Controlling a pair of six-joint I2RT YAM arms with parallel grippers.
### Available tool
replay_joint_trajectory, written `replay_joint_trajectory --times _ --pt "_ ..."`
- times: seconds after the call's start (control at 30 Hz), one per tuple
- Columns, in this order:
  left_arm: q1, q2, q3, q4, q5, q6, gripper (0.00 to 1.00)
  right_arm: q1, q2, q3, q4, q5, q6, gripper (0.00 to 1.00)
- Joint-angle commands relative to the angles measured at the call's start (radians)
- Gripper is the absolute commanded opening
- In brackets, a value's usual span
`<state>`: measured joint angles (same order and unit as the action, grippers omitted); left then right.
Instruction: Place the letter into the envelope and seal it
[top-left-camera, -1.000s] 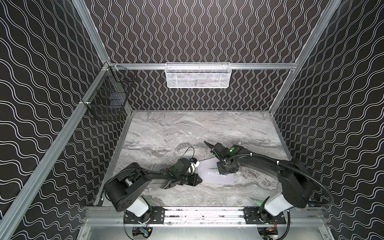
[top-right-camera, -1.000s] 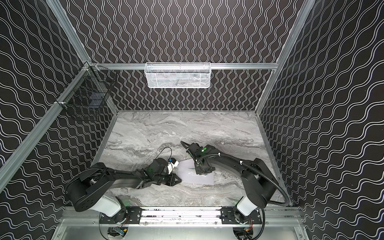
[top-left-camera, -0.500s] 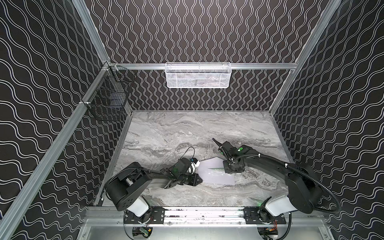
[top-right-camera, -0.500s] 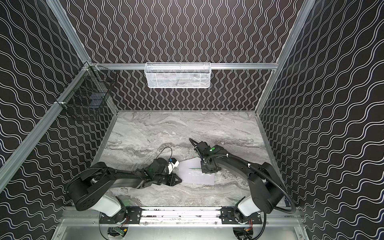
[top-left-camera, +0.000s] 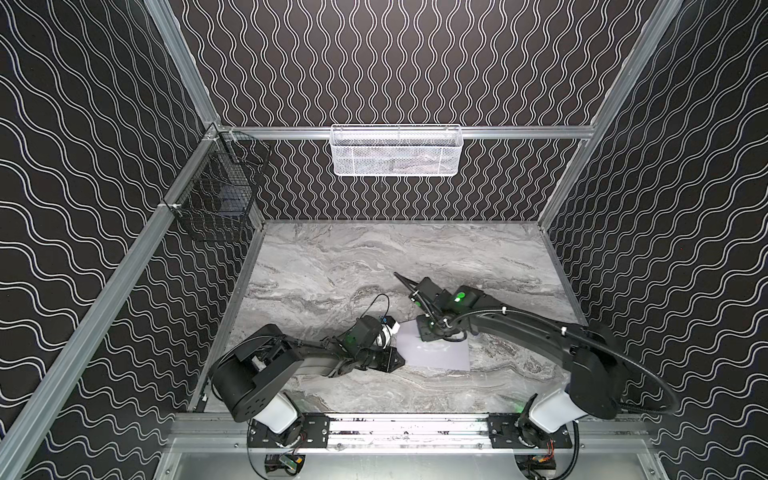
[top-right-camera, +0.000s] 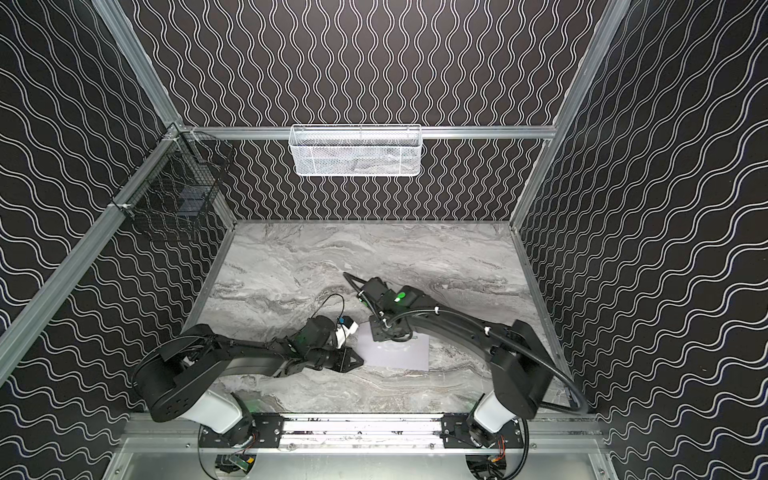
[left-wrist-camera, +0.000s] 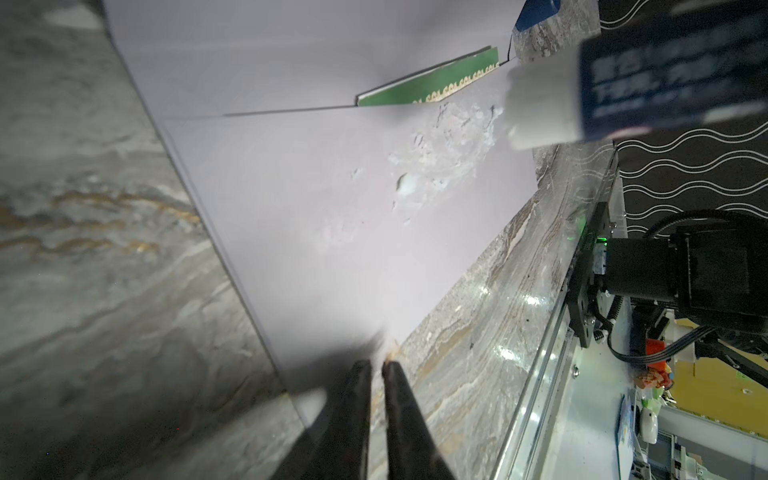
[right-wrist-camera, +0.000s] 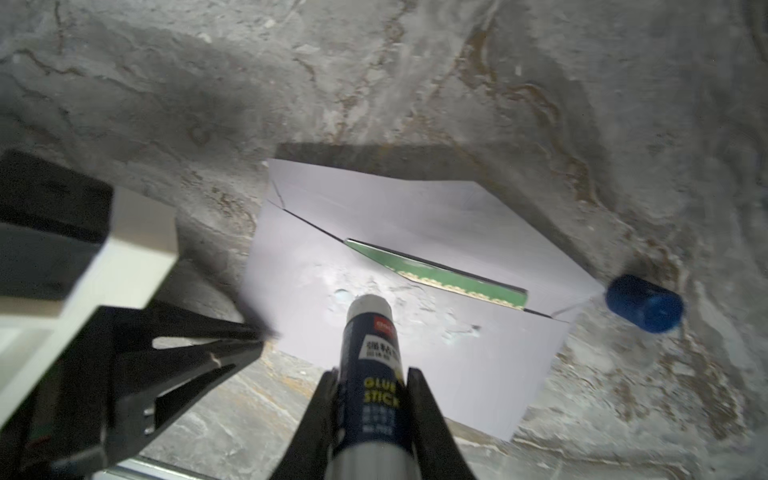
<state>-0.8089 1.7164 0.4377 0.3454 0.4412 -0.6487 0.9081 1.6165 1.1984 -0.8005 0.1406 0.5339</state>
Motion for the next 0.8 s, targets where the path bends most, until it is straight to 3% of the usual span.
replay_joint_trajectory --times 0.0,0.33,0.77 --pt "-0.002 0.007 -0.016 -0.252 -0.075 0.0 0.15 0.022 0.037 -0.003 0.056 -0.019 0.032 0.0" --pt "-0.001 0.014 -0.018 -0.252 -0.075 -0.008 0.15 0.033 0.102 -0.088 0.004 0.063 0.014 0.0" --pt "-0.001 0.041 -0.017 -0.246 -0.069 -0.013 0.13 -0.046 0.021 -0.178 -0.017 0.103 -0.017 0.0"
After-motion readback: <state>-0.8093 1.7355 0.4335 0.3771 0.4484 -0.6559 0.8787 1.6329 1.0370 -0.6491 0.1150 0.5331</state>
